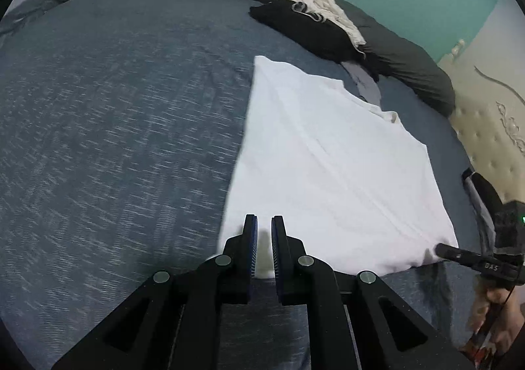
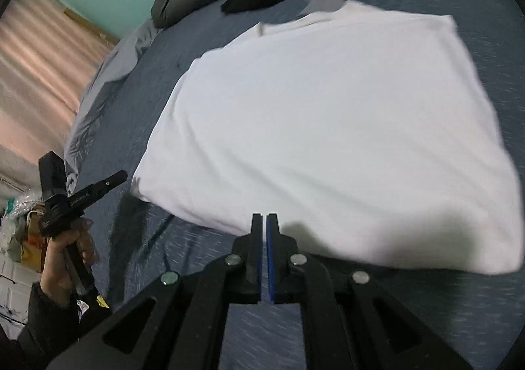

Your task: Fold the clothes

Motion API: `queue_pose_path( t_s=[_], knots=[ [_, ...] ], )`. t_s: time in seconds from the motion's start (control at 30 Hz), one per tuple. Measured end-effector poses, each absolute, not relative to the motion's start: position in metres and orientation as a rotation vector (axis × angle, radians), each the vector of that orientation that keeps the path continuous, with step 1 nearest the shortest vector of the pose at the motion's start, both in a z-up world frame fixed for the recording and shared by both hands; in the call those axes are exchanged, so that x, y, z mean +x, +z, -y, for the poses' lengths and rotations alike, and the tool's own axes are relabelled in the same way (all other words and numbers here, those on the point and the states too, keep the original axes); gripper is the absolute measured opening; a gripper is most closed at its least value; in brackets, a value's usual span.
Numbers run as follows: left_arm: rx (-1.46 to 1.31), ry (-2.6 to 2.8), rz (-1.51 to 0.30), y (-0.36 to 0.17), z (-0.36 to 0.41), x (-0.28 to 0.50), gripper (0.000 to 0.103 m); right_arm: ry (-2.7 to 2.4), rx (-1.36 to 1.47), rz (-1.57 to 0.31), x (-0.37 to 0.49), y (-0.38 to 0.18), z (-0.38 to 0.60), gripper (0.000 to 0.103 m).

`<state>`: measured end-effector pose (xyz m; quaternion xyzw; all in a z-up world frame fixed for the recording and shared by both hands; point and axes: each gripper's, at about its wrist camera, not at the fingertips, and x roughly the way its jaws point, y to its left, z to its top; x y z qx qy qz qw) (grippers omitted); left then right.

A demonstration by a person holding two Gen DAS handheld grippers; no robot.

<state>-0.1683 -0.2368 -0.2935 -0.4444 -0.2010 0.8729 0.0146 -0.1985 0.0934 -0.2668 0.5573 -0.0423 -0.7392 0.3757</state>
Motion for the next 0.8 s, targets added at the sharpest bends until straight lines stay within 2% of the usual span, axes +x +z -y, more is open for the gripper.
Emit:
queue_pose_path(
  t_s=[0.27, 0.43, 0.67, 0.8],
  knots=[
    [-1.367, 2.705, 0.576, -0.306, 0.232, -0.16, 0.01, -1.905, 1.48, 0.002, -0.198, -0.292, -0.05, 0.003],
    [-1.314, 2.701, 0.566, -0.3, 0.227, -0.158, 0.01, -1.906, 1.561, 0.018, -0.195, -0.318, -0.049, 0.002],
    [-1.282, 2.701, 0.552, -0.296, 0.222, -0.163, 0.01, -1.972, 1.507, -0.043, -0.2, -0.299, -0.045, 0.002],
    [-1.276, 2.71, 0.561, -0.295, 0.227, -0.162, 0.01, -1.971, 1.553, -0.069, -0.2, -0.315, -0.038, 0.002]
  ],
)
